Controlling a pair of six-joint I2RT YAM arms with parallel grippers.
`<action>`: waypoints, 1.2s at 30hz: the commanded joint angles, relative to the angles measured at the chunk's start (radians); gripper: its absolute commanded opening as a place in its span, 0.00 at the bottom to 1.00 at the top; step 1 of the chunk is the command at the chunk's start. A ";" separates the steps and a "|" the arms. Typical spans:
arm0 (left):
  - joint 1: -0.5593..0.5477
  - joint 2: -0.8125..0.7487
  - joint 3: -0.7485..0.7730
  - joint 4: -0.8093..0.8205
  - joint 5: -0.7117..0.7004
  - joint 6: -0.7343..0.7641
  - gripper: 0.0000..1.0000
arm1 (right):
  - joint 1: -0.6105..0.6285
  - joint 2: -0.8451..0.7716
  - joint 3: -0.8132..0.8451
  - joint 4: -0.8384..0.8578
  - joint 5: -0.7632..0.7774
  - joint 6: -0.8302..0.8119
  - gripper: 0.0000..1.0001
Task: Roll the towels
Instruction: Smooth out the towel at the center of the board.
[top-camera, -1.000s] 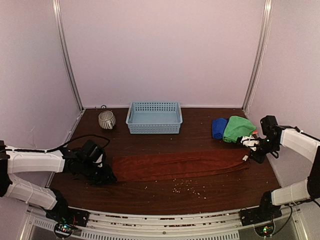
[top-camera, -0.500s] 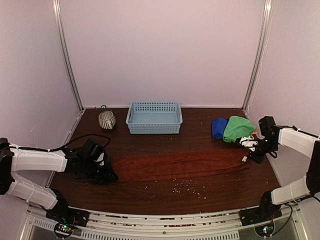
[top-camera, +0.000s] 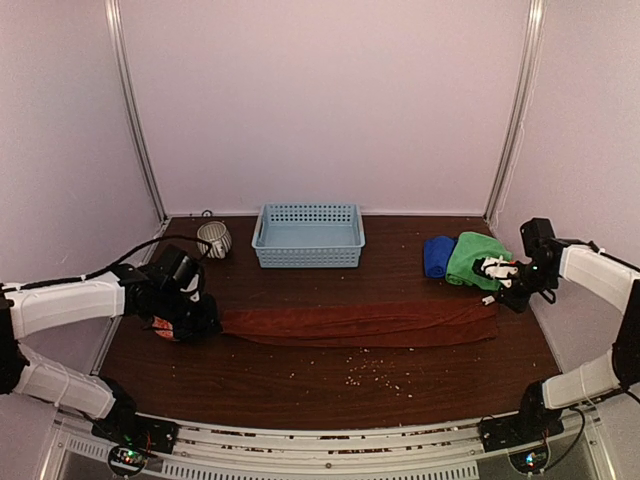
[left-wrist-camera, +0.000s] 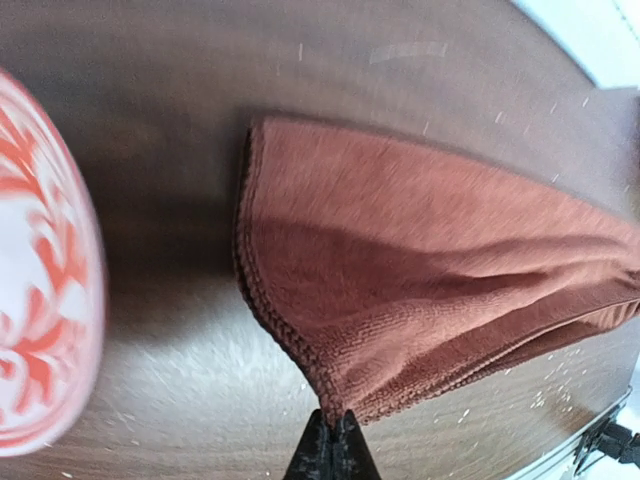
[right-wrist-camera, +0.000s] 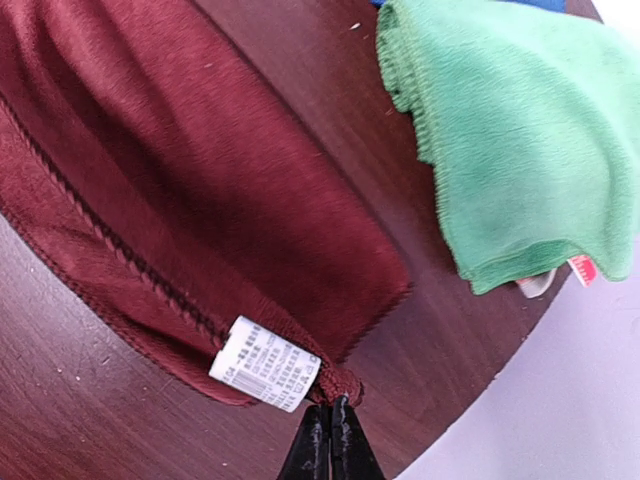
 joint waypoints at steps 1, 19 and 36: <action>0.055 -0.025 0.045 -0.100 -0.034 0.101 0.00 | -0.007 -0.012 0.042 -0.008 0.014 0.022 0.00; 0.071 0.041 -0.064 -0.054 0.198 0.191 0.00 | -0.010 -0.053 0.021 -0.079 -0.068 -0.013 0.00; 0.072 0.057 0.019 -0.214 0.177 0.264 0.00 | -0.007 -0.080 -0.025 -0.132 -0.135 -0.056 0.00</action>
